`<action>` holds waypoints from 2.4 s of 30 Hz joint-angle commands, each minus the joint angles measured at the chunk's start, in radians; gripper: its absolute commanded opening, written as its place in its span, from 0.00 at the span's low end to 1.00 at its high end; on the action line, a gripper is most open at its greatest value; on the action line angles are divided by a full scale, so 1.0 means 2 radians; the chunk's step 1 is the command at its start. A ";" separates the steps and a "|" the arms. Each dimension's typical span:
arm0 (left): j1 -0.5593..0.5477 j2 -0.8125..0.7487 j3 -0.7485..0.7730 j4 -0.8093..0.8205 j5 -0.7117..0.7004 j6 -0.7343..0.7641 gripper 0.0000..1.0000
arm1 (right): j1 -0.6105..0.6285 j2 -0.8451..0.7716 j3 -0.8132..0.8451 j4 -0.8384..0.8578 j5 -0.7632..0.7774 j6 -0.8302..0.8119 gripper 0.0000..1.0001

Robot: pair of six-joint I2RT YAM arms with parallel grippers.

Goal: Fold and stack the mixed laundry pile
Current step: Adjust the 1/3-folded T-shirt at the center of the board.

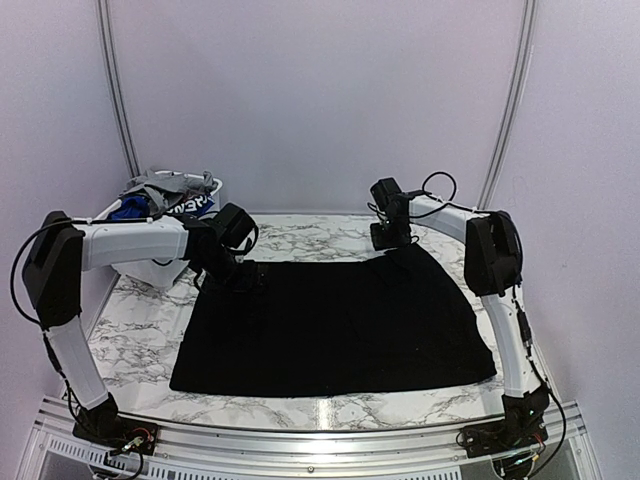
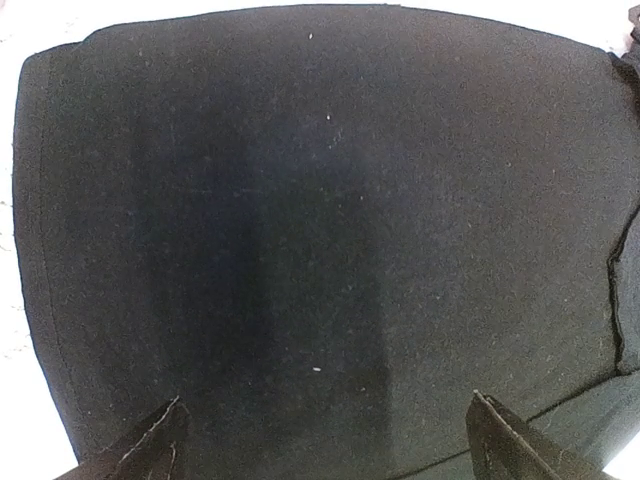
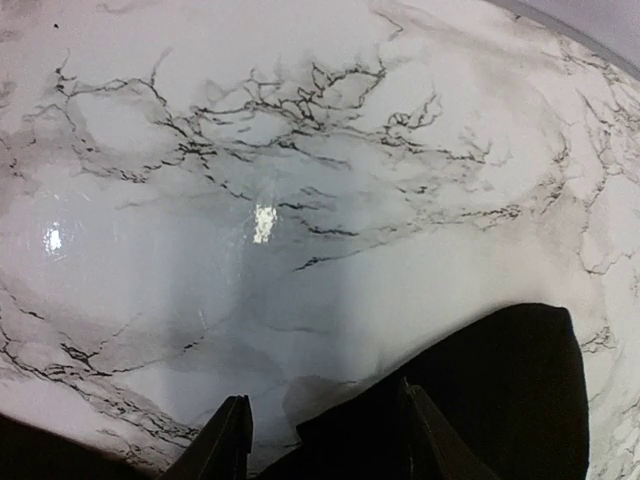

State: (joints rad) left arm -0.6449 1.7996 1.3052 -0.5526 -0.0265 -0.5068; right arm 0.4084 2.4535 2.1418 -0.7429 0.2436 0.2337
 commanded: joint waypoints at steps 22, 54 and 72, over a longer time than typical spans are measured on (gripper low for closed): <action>0.013 0.025 0.031 -0.013 0.003 0.000 0.99 | -0.040 -0.019 0.011 0.024 -0.026 0.021 0.00; 0.069 0.060 0.068 -0.010 -0.001 0.007 0.99 | -0.196 -0.168 -0.260 0.221 -0.303 0.143 0.47; 0.084 0.127 0.072 -0.015 0.002 0.028 0.99 | -0.199 -0.200 -0.421 0.188 -0.313 0.167 0.59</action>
State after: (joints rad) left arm -0.4953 2.0552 1.5021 -0.5537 -0.0090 -0.4404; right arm 0.0299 2.1067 1.4029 -0.2756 -0.4641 0.5507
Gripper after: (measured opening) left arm 0.989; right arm 0.566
